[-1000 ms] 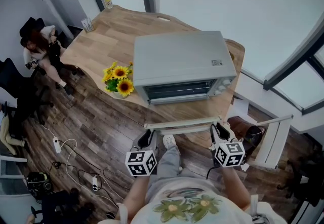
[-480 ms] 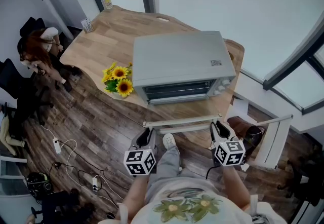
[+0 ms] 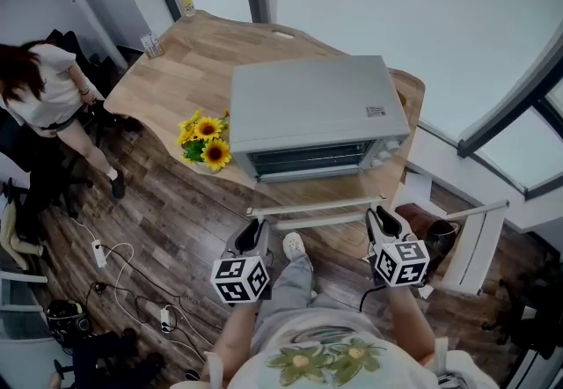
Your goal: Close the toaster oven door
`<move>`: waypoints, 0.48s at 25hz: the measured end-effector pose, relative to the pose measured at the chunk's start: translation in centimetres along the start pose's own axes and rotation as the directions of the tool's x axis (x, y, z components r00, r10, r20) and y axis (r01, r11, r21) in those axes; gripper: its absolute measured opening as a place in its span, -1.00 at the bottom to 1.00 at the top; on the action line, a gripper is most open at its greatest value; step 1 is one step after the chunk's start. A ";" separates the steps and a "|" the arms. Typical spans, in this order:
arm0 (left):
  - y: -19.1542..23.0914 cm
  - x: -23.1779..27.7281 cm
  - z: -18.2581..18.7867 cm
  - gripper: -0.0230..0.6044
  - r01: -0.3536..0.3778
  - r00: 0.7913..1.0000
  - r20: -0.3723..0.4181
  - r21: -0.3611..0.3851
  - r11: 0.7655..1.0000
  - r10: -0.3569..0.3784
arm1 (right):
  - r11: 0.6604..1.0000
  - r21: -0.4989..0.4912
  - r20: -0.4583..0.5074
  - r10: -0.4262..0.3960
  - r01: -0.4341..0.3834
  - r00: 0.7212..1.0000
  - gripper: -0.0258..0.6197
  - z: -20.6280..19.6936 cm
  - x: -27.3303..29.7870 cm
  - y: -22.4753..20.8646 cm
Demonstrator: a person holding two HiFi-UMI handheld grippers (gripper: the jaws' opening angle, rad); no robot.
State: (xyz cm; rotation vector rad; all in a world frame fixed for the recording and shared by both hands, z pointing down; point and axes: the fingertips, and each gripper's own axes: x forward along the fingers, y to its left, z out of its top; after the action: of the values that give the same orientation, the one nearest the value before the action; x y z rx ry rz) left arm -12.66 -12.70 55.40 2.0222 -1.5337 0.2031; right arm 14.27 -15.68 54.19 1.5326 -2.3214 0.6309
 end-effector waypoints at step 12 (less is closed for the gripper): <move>-0.1 0.1 0.9 -0.64 0.005 1.000 0.002 -0.012 1.000 -0.005 | 1.000 -0.003 -0.005 0.016 -0.016 1.000 -0.64 0.9 0.1 0.0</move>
State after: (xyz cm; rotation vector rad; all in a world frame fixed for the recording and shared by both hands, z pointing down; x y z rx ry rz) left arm -12.75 -13.24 54.73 2.0173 -1.5280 0.1895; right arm 14.20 -16.21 53.49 1.5109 -2.3322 0.6340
